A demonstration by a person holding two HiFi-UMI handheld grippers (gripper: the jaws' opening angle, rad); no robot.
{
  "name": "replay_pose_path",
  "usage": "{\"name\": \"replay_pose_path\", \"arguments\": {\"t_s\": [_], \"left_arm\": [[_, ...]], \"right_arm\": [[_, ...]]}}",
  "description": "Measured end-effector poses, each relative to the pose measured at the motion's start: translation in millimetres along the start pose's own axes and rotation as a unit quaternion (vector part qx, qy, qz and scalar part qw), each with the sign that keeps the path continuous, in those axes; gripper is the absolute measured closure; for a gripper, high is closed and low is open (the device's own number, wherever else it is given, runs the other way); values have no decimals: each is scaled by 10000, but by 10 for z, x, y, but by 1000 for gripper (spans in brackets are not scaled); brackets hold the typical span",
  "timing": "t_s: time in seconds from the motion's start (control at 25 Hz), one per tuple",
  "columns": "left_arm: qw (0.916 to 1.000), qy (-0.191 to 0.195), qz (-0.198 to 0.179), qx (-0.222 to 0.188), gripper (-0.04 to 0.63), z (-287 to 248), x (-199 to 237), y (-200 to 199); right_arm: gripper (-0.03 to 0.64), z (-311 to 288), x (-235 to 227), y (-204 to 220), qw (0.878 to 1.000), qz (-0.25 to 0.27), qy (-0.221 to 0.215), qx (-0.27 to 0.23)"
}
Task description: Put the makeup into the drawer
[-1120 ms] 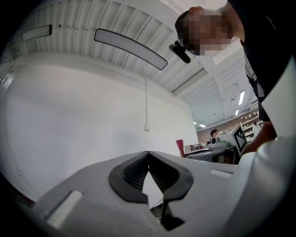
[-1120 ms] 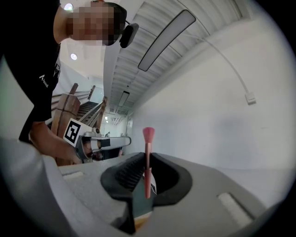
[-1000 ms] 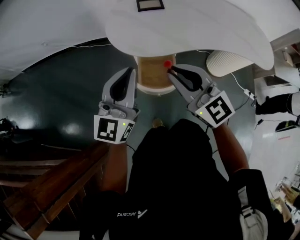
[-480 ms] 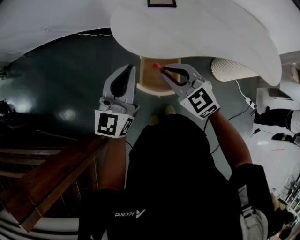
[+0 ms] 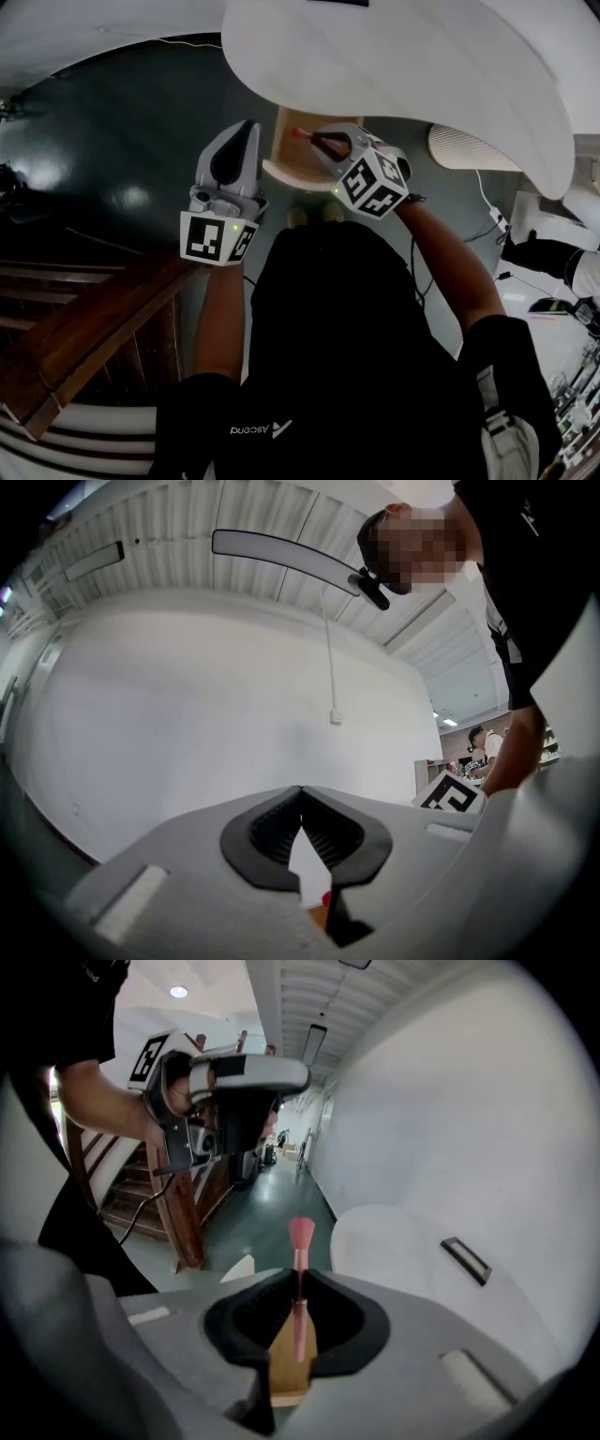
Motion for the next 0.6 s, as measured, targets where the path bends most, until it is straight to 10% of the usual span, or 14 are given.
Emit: {"name": "replay_pose_path", "arguments": {"t_s": [0.6], "left_arm": [[9991, 123, 350, 221, 584, 94, 272, 408]], "right_arm": [[566, -1046, -49, 562, 9879, 86, -212, 1537]]}}
Point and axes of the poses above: the fingertips, and each gripper's own axes: z backward along the fingers, x to its left, y out of its underside, the point moved 7 cm from there along z, backward along the fingers, and after that the axes turned 10 degrees about -z, right-handed, at the moved point
